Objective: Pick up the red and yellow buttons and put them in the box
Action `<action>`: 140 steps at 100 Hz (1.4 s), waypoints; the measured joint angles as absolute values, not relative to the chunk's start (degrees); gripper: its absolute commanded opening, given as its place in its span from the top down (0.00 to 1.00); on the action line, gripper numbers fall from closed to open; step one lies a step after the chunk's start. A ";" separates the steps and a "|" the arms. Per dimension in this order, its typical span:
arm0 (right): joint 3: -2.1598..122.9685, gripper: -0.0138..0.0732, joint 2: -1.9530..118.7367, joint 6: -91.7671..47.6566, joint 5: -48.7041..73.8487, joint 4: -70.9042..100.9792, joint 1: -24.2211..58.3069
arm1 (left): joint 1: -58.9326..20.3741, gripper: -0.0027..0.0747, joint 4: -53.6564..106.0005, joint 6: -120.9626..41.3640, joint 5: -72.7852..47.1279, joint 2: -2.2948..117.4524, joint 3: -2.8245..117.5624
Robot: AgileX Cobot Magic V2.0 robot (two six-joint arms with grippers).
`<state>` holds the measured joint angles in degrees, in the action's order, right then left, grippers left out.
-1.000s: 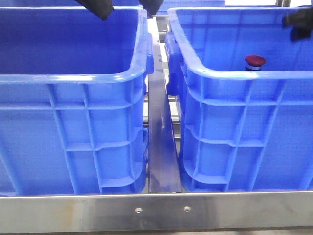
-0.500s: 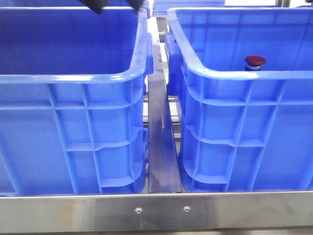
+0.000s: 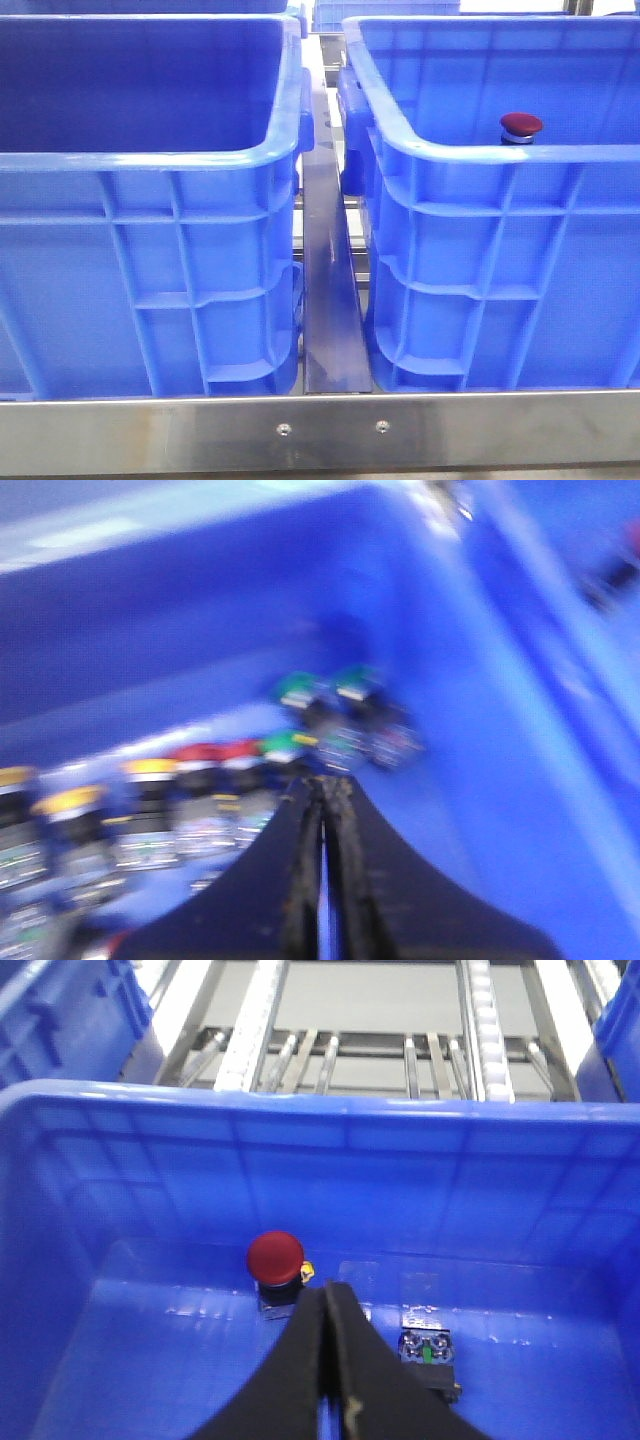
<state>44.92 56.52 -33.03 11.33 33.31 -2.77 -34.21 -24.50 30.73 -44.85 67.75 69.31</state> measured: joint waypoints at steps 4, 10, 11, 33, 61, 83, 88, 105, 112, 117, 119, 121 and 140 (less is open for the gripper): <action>44.14 0.93 54.83 -33.03 11.44 33.31 -2.77 | -32.64 0.99 -24.50 30.73 -44.96 67.18 69.08; 43.01 0.93 52.69 -33.03 11.53 33.31 -2.77 | -29.97 0.99 -24.50 30.73 -44.96 66.42 68.14; 42.73 0.93 52.17 -33.03 11.53 33.31 -2.77 | -29.68 0.99 -24.50 30.73 -44.96 66.22 67.82; 38.46 0.93 45.39 -33.03 12.52 33.19 -2.77 | -22.14 0.99 -23.45 30.73 -43.65 61.74 60.21; 35.00 0.93 39.30 -33.03 14.48 33.19 -2.77 | -12.43 0.99 -14.84 20.96 -41.45 53.49 51.75; 35.00 0.93 38.25 -33.03 17.10 33.09 -2.77 | -2.70 0.99 -1.93 8.86 -40.40 50.02 47.09; 35.00 0.93 38.16 -33.03 17.31 32.98 -2.77 | -1.02 0.99 -0.70 7.94 -39.13 48.78 45.88; 33.39 0.93 36.56 -33.03 16.69 32.98 -2.77 | 0.98 0.99 1.74 3.47 -34.23 41.67 41.21; 31.75 0.93 34.82 -33.03 15.93 32.98 -2.77 | 0.98 0.99 2.27 2.36 -33.40 38.24 38.96; 30.42 0.93 33.24 -33.03 15.06 32.98 -2.77 | 1.11 0.99 2.53 1.97 -33.10 35.88 37.27; 29.86 0.93 32.44 -33.03 14.64 32.98 -2.77 | 1.11 0.99 2.53 2.00 -32.97 34.84 36.50; 29.28 0.93 31.55 -33.03 14.24 32.98 -2.77 | 1.11 0.99 2.61 1.95 -32.62 33.77 35.72; 23.60 0.93 22.81 -33.03 11.60 32.98 -2.77 | 1.11 0.99 2.79 1.58 -30.64 23.09 29.80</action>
